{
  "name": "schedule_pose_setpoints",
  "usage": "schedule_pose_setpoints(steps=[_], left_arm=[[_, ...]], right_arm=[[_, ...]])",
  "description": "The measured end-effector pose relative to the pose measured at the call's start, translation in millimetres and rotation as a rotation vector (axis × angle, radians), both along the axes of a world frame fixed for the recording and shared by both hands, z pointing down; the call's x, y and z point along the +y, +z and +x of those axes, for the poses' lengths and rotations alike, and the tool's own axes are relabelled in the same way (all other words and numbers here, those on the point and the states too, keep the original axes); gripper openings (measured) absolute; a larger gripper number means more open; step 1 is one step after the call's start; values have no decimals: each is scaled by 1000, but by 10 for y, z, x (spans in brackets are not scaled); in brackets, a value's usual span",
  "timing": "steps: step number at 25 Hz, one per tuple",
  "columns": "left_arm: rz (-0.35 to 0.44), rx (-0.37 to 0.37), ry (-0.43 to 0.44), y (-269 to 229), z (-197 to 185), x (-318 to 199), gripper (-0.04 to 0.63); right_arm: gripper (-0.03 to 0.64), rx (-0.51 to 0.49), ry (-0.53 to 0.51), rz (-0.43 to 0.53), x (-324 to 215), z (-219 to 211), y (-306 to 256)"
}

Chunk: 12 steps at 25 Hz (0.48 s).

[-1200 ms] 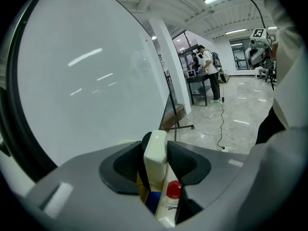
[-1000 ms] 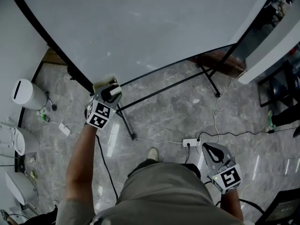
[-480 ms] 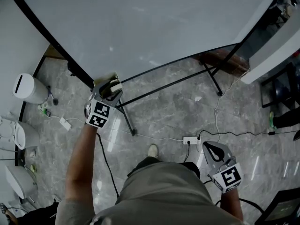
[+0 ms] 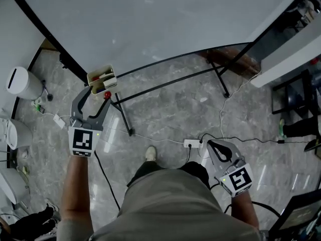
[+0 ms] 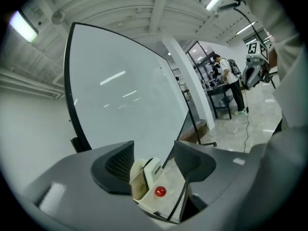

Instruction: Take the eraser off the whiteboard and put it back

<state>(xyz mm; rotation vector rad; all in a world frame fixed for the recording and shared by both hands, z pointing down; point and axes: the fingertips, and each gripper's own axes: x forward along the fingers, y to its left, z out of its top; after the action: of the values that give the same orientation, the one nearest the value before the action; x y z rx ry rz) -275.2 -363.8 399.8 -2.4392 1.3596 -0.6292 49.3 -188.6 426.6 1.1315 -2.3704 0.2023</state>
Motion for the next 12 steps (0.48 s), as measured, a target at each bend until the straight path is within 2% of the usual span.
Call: schedule_pose_setpoints(steps=[5,12], left_arm=[[-24,169,-72,-342,482,809,270],[-62,258,-221,-443,1585,2212,231]], right_arm=[[3,-35,-79,56,-40,417,-77],[3,-102,-265,61,386,1193,-71]])
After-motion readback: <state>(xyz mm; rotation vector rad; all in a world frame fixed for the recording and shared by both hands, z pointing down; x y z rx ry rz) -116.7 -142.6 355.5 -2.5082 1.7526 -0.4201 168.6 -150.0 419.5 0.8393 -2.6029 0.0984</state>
